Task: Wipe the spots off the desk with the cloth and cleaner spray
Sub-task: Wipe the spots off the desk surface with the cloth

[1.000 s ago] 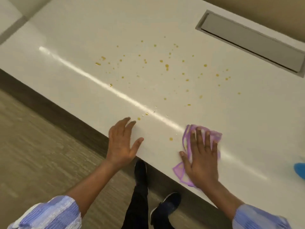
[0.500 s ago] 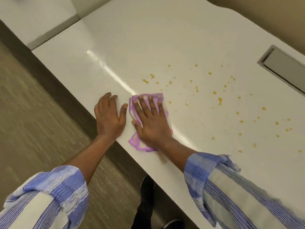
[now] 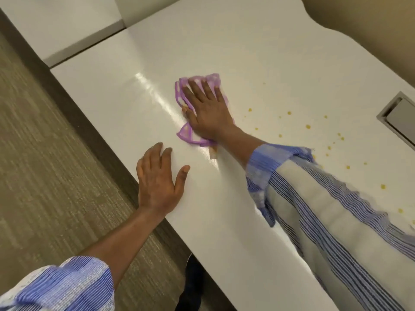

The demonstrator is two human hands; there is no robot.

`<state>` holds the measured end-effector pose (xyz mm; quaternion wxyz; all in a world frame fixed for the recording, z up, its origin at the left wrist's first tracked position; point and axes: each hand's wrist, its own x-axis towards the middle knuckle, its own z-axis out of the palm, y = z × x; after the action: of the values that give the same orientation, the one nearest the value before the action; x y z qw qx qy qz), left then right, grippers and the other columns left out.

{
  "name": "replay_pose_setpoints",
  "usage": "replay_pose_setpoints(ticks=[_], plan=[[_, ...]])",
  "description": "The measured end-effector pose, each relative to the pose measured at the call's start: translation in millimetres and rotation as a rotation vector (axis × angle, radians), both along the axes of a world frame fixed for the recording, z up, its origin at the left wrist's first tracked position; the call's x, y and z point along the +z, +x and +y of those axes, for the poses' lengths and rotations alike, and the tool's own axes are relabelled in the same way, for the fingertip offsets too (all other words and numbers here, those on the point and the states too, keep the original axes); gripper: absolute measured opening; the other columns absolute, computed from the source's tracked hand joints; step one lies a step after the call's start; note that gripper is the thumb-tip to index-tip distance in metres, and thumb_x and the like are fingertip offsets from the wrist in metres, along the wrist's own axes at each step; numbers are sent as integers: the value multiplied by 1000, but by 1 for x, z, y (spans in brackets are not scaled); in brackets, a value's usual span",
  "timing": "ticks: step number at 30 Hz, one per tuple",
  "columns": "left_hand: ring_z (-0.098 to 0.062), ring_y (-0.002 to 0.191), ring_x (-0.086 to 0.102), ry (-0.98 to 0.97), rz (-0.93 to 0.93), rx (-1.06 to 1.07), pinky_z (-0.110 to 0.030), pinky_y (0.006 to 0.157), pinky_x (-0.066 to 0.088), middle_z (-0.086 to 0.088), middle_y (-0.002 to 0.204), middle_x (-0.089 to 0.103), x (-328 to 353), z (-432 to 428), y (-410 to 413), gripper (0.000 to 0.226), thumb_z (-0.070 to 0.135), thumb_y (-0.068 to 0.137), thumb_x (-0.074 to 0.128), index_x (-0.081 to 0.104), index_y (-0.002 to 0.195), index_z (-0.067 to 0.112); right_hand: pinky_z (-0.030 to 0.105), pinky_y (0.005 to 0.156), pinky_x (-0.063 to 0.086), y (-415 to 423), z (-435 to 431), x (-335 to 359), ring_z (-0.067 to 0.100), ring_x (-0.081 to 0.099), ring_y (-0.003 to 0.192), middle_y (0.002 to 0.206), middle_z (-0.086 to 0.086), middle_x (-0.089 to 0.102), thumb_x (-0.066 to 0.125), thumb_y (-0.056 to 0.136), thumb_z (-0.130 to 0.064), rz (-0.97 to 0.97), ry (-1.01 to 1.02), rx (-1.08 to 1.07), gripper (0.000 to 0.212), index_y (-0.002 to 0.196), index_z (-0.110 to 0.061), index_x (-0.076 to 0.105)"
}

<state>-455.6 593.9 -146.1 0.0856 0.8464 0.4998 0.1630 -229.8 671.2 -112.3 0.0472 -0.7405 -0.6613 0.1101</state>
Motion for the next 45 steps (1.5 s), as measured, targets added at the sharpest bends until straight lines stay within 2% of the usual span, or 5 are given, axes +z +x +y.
replay_pose_setpoints(ticks=[12,22,26,37,45], plan=[[-37,143,38,-66,72,-3,-53,116,28,-18,155,40,7,0,2,70,62,105,24,44,143,7,65,121,23,-33,-366,-9,30,10,161,174,2,10,28,107,-51,-48,-139,45,66,165,-21,17],[-38,138,44,9,35,-7,-53,111,34,-19,150,47,6,0,2,59,53,106,39,52,137,5,53,129,6,-24,-84,0,30,6,162,174,1,12,28,108,-47,-54,3,3,62,165,-22,18],[-36,137,45,49,-3,-12,-50,110,33,-18,147,49,4,1,1,54,50,107,38,53,135,6,51,129,2,-41,-67,-4,30,2,162,174,1,9,27,108,-47,-14,-20,-64,63,165,-22,14],[-40,139,37,19,98,-38,-51,113,27,-21,149,41,21,-17,4,65,59,105,22,42,138,6,54,129,12,-60,-418,-15,23,3,162,174,2,9,31,109,-44,22,45,-145,62,165,-21,16],[-40,137,43,-109,58,-365,-54,110,32,-21,148,45,31,-186,36,63,53,104,37,49,140,3,57,126,20,48,-633,4,29,14,160,172,5,21,26,105,-43,-15,-66,-740,63,162,-17,28]])
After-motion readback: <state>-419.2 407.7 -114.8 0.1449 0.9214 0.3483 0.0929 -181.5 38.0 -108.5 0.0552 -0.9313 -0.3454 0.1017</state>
